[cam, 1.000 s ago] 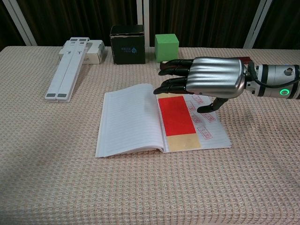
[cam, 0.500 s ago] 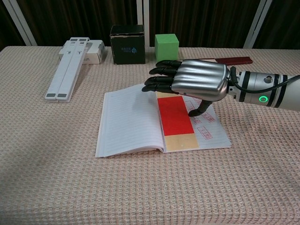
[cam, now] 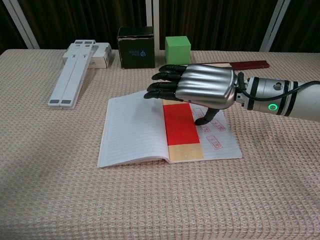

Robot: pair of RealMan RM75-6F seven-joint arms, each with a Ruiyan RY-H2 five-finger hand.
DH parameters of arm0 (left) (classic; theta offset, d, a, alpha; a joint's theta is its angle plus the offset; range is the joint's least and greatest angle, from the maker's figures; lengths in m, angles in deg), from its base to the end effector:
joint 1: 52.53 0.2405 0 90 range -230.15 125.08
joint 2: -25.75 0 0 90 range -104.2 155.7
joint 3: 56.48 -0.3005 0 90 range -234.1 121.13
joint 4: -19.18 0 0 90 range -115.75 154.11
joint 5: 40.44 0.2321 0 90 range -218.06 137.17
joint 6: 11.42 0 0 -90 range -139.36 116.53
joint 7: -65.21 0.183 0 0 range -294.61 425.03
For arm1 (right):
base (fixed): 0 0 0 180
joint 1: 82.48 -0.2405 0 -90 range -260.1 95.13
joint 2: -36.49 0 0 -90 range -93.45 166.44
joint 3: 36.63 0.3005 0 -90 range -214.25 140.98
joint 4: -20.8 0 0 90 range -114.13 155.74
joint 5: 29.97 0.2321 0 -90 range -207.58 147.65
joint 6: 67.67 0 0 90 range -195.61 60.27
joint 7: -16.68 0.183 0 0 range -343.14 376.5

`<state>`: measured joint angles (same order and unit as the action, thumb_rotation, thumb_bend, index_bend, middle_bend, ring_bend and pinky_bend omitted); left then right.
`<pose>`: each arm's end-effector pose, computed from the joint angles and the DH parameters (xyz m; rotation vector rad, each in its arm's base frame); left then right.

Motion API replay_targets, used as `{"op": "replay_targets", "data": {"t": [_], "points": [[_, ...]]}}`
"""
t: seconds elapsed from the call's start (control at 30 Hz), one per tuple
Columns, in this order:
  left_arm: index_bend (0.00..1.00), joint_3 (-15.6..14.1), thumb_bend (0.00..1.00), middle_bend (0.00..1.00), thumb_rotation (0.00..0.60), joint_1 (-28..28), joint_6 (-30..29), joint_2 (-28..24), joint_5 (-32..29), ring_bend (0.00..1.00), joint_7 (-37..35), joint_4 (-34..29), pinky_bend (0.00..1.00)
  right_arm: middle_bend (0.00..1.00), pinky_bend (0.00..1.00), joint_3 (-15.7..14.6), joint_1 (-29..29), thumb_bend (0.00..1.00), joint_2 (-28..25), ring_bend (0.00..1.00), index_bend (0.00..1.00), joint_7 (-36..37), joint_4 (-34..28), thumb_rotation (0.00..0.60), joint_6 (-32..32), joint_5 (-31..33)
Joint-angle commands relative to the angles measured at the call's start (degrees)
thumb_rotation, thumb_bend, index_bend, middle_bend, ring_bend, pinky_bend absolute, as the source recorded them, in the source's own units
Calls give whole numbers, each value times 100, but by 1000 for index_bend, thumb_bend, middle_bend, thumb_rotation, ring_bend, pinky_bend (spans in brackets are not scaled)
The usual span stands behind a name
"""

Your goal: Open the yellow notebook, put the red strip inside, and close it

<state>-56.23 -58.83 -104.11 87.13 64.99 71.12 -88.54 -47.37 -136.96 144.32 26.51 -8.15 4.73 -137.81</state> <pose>-0.2369 0.2043 0.1564 -1.5581 -0.7507 -1.2806 -0.1484 -0.4291 -0.1239 2.4074 0.0844 1.0423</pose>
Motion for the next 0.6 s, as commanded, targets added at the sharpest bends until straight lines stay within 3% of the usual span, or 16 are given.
{"op": "replay_targets", "data": {"t": [0.03, 0.2, 0.37, 0.6], "points": [[355, 2, 29, 216, 600, -4, 0, 2, 6, 130, -8, 6, 175, 53, 0, -15, 15, 60, -14, 0, 0, 8, -10, 600, 36, -15], [355, 5, 28, 216, 600, -2, -8, -5, 5, 130, -8, 10, 175, 58, 0, -35, 13, 59, -129, 0, 0, 39, -145, 600, 181, -62], [355, -4, 29, 216, 600, 18, -25, -9, -16, 130, -32, 26, 176, 78, 0, -54, -82, 71, -628, 0, 0, 43, -693, 600, 366, -147], [355, 1, 29, 216, 600, -12, 2, 27, 16, 130, -43, 43, 175, 99, 0, 9, -139, 77, -1215, 0, 0, -464, -1579, 600, -149, 13]]}}
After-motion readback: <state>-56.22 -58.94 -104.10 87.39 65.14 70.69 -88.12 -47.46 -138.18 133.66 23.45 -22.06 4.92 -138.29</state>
